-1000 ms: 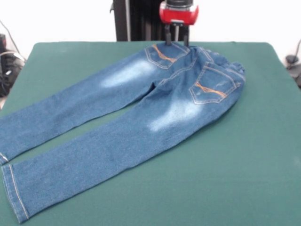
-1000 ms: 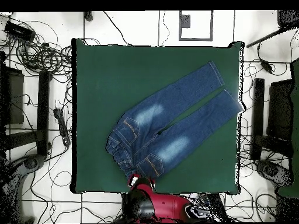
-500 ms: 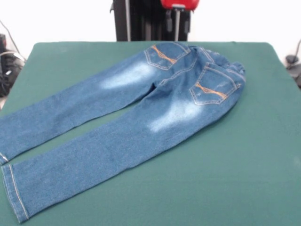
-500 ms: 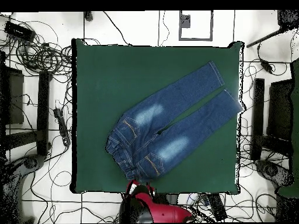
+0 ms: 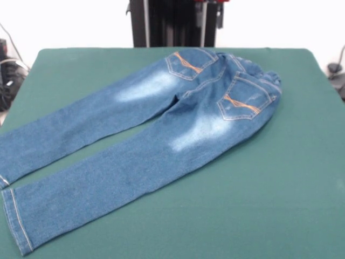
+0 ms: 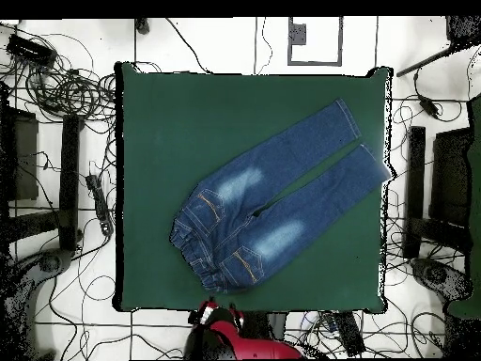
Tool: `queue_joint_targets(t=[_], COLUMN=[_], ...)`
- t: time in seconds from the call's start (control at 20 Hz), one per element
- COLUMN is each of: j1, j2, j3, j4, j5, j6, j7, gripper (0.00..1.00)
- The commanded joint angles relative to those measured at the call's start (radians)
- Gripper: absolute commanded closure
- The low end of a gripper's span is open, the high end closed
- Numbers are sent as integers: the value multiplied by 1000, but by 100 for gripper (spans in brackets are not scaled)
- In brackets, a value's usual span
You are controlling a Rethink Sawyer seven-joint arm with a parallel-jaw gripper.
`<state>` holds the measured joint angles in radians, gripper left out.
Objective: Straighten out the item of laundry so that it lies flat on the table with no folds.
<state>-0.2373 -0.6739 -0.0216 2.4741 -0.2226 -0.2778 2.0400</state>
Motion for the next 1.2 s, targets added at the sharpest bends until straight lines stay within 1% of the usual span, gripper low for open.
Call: queue_joint_targets(t=[0.05, 0.3, 0.5, 0.65, 0.85, 1.2], j1=[60, 100, 95, 85, 76, 43], j2=[74, 164, 212, 208, 156, 114], j3=[66, 68, 74, 83, 93, 110], j4=[-118, -178, -222, -231, -223, -251], j5=[125, 174, 186, 189, 199, 211], j6=[62, 9, -13, -6, 45, 122], j7=[196, 212, 201, 197, 191, 160], gripper=[0, 0, 0, 0, 0, 0])
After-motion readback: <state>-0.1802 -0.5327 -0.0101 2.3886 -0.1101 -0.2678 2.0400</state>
